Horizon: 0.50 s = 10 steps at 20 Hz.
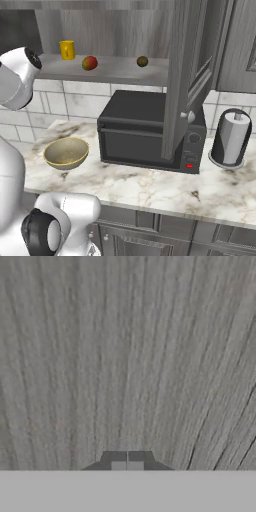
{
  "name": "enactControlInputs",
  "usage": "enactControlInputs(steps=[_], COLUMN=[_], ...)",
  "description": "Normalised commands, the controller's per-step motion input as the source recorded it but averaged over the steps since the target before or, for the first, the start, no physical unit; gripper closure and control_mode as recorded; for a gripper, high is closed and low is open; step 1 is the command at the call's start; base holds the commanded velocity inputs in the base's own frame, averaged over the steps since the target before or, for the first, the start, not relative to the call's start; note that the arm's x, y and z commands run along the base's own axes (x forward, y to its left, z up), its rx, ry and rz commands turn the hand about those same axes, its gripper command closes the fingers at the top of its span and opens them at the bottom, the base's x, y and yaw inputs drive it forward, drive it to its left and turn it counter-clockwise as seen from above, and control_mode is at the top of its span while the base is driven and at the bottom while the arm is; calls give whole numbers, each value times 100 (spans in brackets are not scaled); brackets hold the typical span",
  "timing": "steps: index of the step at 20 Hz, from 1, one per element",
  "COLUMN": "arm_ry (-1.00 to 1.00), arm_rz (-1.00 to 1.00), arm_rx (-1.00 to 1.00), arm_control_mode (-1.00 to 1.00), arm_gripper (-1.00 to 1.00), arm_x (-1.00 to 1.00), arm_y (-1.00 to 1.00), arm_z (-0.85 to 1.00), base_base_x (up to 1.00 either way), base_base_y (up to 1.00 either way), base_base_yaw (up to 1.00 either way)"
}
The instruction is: Open the cabinet. Pick the mango and kiwi from the cabinet and place them into the bowl. Then close the cabinet.
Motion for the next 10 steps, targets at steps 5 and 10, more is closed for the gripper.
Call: enactControlInputs(steps=[5,10], arm_ry=[0,1], arm_rz=[-10,-28], arm_rx=[0,-3], arm_control_mode=[-100,-100], arm_gripper=[100,100], arm_x=[-13,0], arm_y=[-31,-40], arm_z=[-1,1], base_base_x=[0,0], base_base_y=[0,0], base_base_yaw=[0,0])
